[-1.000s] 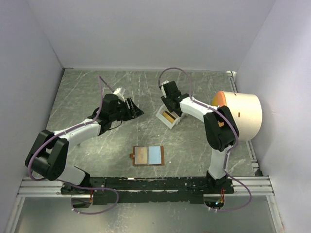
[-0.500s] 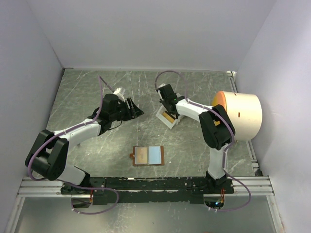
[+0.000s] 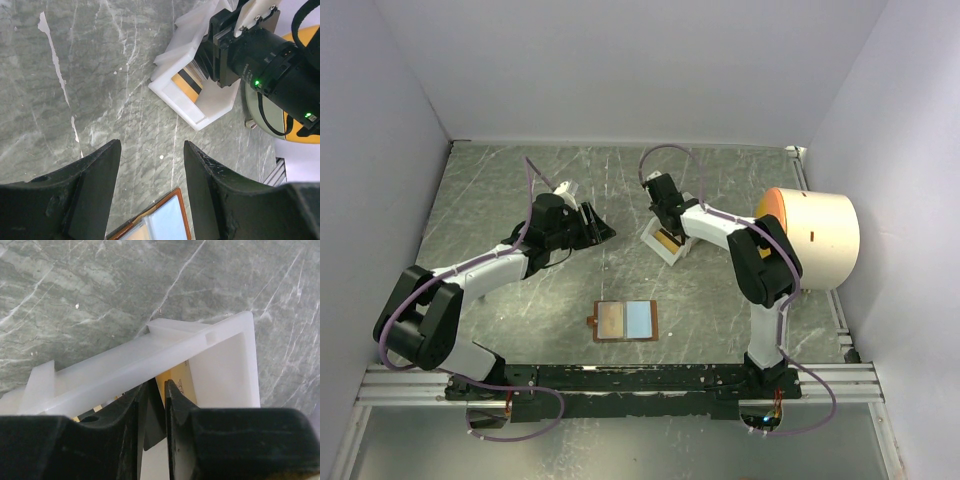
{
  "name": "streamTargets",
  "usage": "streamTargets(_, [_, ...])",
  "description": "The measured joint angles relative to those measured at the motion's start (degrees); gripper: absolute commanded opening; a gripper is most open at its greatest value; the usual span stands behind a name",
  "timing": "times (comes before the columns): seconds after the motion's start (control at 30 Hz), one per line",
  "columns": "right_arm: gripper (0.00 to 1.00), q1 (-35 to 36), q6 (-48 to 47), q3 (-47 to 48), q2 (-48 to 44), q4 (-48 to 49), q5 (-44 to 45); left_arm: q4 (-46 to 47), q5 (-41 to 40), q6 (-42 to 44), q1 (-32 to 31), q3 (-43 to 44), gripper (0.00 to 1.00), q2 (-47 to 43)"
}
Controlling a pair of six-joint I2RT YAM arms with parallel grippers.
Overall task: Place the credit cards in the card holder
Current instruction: Pick up the credit card from the storage box.
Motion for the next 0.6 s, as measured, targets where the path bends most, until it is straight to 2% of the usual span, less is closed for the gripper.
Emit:
streamTargets(0.2, [0.18,0.0,-0.6,0.0,1.3,0.3,1.7,0.0,0.0,0.0,0.0,0.0,0.64,0.0])
streamTargets(0.37, [0.01,0.1,-1.3,-0.1,1.6,0.6,3.1,0.0,0.0,0.0,0.0,0.0,0.64,0.0])
streamTargets(0.6, [0.00,0.7,-2.5,-0.3,1.4,1.9,5.7,0.0,0.0,0.0,0.0,0.0,0.64,-0.2])
